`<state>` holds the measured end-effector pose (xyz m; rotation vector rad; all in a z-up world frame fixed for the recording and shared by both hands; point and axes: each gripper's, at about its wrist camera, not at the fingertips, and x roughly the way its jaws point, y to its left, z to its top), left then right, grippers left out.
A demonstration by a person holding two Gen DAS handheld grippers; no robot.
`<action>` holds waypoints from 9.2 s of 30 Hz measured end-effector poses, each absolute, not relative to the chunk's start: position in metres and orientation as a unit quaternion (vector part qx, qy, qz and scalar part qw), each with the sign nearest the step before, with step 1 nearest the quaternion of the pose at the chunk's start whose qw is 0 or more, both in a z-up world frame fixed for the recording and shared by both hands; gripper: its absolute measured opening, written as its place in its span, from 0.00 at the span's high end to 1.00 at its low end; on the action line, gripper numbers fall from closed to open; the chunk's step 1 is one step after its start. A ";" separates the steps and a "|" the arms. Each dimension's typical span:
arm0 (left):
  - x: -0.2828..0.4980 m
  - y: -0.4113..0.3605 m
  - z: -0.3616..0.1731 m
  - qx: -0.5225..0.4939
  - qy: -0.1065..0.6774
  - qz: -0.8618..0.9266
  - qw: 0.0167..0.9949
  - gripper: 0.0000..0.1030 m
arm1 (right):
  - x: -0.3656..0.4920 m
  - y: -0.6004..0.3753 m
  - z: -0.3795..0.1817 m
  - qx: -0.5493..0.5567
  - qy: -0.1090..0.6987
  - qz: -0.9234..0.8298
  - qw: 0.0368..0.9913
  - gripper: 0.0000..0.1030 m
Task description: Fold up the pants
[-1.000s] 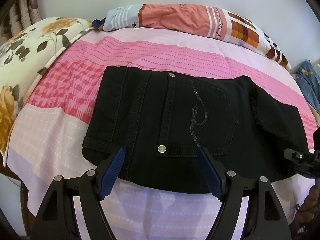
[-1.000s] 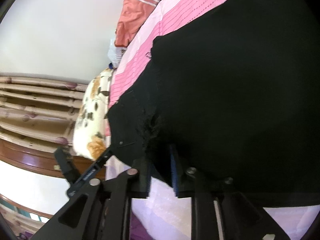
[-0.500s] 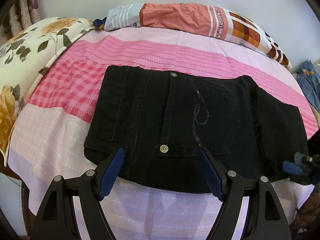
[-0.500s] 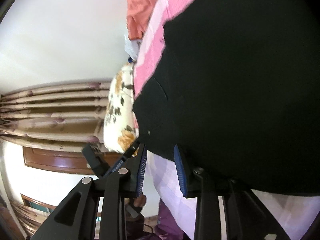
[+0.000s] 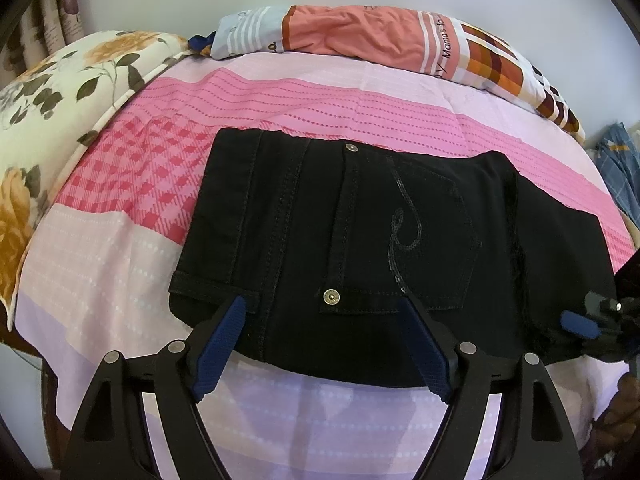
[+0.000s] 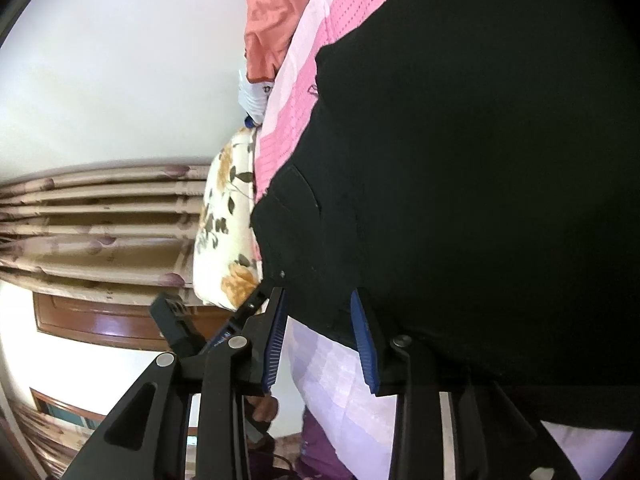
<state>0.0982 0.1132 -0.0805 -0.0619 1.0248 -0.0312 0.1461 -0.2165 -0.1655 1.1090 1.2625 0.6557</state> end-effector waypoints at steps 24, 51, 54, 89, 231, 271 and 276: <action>0.101 0.133 -0.071 -0.052 0.481 0.015 0.875 0.22 | 0.142 -0.210 -0.166 0.426 0.568 0.276 0.648 0.76; 0.100 0.128 -0.067 0.013 0.466 0.045 0.884 0.22 | 0.143 -0.206 -0.164 0.416 0.578 0.251 0.655 0.76; 0.100 0.131 -0.069 0.011 0.468 0.045 0.882 0.22 | 0.142 -0.204 -0.160 0.404 0.578 0.246 0.665 0.76; 0.098 0.246 -0.116 -0.372 0.542 -0.100 0.747 0.25 | 0.130 -0.174 -0.099 0.294 0.498 0.292 0.762 0.57; 0.113 -0.178 -0.013 -0.073 0.491 -0.443 0.747 0.70 | 0.129 -0.394 -0.154 0.599 0.433 0.180 0.649 0.20; 0.115 -0.041 -0.036 -0.115 0.523 -0.290 0.793 0.39 | 0.108 -0.451 -0.091 0.456 0.450 0.082 0.763 0.82; 0.119 -0.028 -0.041 -0.139 0.527 -0.283 0.790 0.37 | 0.079 -0.423 -0.068 0.479 0.470 0.150 0.726 0.77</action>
